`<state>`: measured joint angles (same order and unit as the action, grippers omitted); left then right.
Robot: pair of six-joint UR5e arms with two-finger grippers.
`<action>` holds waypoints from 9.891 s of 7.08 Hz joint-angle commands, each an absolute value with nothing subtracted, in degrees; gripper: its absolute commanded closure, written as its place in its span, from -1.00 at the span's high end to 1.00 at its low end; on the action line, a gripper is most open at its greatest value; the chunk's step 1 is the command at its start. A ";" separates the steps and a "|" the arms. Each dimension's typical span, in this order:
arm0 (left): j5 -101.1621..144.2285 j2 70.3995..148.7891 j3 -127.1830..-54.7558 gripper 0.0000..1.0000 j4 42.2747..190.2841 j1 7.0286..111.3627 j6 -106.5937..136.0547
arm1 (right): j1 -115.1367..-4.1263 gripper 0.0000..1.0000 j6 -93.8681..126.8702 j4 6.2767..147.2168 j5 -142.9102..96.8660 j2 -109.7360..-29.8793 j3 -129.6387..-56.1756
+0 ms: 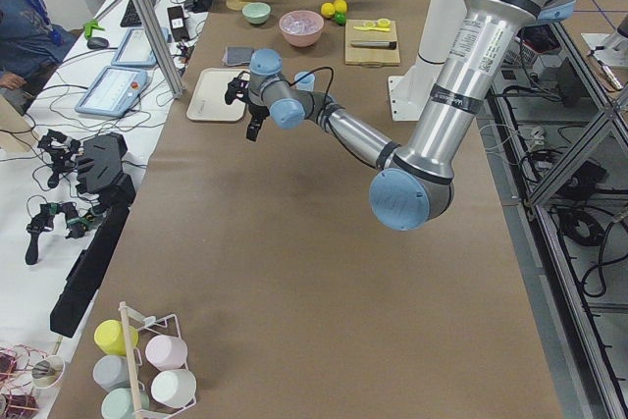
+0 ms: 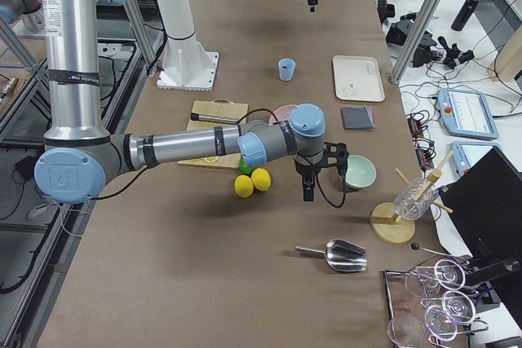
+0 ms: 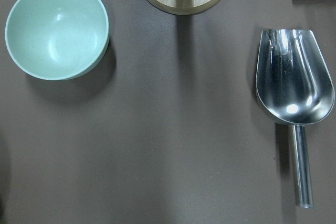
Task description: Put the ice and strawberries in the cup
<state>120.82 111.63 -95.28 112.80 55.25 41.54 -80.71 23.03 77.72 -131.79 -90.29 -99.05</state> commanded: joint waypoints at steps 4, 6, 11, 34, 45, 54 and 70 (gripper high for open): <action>124.54 101.09 -93.78 0.94 112.76 61.35 29.62 | -80.77 0.99 23.03 77.78 -132.28 -90.09 -99.76; 126.21 98.28 -93.78 0.94 112.68 63.53 23.85 | -80.77 0.99 22.94 77.78 -132.19 -89.74 -99.67; 129.28 90.71 -93.78 0.94 114.35 70.56 18.37 | -80.68 0.99 23.03 77.78 -132.10 -88.86 -99.32; 130.61 89.30 -84.20 0.95 114.52 83.41 11.42 | -81.91 0.99 22.94 77.26 -132.10 -90.44 -100.99; 130.61 83.76 -92.99 0.95 113.29 83.32 15.73 | -81.83 0.99 22.59 77.34 -132.10 -89.47 -102.13; 130.34 83.85 -92.02 0.95 115.13 83.23 16.18 | -82.00 0.99 22.41 77.34 -131.84 -91.84 -105.47; 125.42 82.79 -91.93 0.95 119.36 83.23 15.03 | -78.57 0.99 22.32 77.17 -131.49 -97.82 -104.23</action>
